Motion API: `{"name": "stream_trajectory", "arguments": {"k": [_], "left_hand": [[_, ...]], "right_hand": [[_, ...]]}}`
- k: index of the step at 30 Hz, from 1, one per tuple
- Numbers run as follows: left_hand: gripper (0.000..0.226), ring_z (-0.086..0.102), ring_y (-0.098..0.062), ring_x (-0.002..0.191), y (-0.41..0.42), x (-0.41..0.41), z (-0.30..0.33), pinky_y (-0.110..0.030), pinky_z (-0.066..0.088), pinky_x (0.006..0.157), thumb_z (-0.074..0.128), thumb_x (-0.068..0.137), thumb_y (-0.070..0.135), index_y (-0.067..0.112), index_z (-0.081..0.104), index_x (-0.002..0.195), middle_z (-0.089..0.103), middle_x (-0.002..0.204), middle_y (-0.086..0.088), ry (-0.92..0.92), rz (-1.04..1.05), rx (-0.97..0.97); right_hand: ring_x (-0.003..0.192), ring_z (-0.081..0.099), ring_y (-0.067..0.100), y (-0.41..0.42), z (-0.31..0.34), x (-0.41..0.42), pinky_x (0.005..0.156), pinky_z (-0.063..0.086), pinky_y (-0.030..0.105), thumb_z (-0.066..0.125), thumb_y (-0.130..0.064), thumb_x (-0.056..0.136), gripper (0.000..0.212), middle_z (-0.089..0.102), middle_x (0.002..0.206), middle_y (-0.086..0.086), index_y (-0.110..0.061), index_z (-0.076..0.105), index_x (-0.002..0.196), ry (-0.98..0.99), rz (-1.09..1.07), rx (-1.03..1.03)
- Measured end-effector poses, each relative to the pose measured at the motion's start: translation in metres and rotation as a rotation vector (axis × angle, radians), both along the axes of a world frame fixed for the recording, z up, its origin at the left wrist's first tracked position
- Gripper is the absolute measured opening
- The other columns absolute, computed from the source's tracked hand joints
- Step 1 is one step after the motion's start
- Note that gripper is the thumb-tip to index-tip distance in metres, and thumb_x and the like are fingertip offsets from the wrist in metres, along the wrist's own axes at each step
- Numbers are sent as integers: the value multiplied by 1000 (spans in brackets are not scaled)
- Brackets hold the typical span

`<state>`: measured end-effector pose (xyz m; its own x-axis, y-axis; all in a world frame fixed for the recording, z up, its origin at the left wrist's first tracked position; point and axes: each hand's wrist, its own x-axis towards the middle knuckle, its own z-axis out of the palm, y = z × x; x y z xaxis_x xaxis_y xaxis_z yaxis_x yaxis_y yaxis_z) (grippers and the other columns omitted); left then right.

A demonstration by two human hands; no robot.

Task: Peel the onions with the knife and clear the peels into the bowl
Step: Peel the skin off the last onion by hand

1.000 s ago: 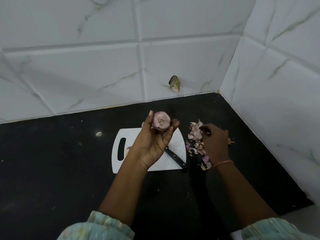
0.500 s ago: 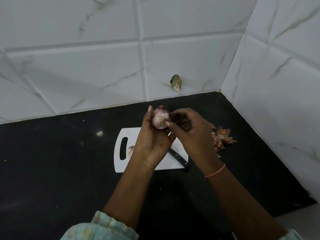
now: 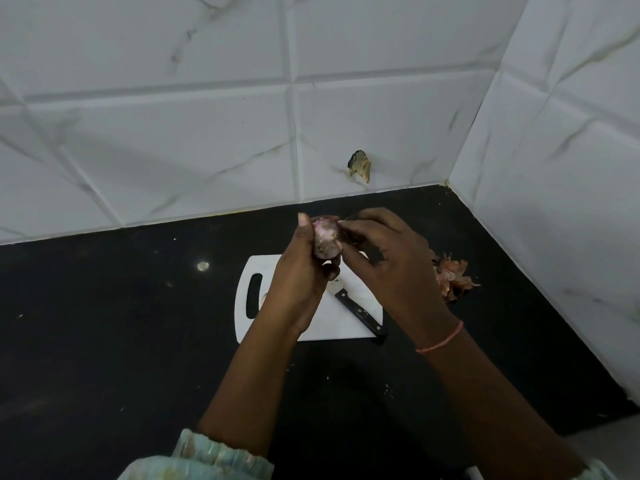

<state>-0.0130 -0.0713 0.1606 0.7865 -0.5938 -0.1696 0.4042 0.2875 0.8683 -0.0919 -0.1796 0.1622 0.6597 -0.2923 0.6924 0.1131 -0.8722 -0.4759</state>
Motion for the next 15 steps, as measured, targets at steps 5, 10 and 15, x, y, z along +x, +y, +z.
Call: {"name": "stream_trajectory", "arguments": {"k": [5, 10, 15], "left_hand": [[52, 60, -16, 88, 4, 4, -1, -25, 48, 74, 34, 102, 54, 16, 65, 119, 70, 107, -13, -156, 11, 186], [47, 59, -6, 81, 6, 0, 5, -17, 46, 67, 32, 105, 46, 10, 59, 119, 67, 97, -1, -324, 15, 282], [44, 55, 6, 61, 10, 1, 12, -11, 44, 55, 35, 106, 42, 7, 59, 110, 62, 90, -3, -373, 5, 329]], "right_hand": [[87, 57, 10, 4, -1, -1, 83, 42, 6, 60, -21, 89, 26, 71, 91, 12, -1, 74, 96, -36, 4, -55], [76, 60, 10, 6, -4, -1, 72, 50, 16, 69, -11, 86, 12, 69, 86, 9, -1, 74, 90, -80, -15, -54], [73, 59, 9, 6, -2, 2, 69, 51, 18, 69, -11, 86, 9, 69, 82, 7, -2, 72, 87, -79, 8, -56]]}}
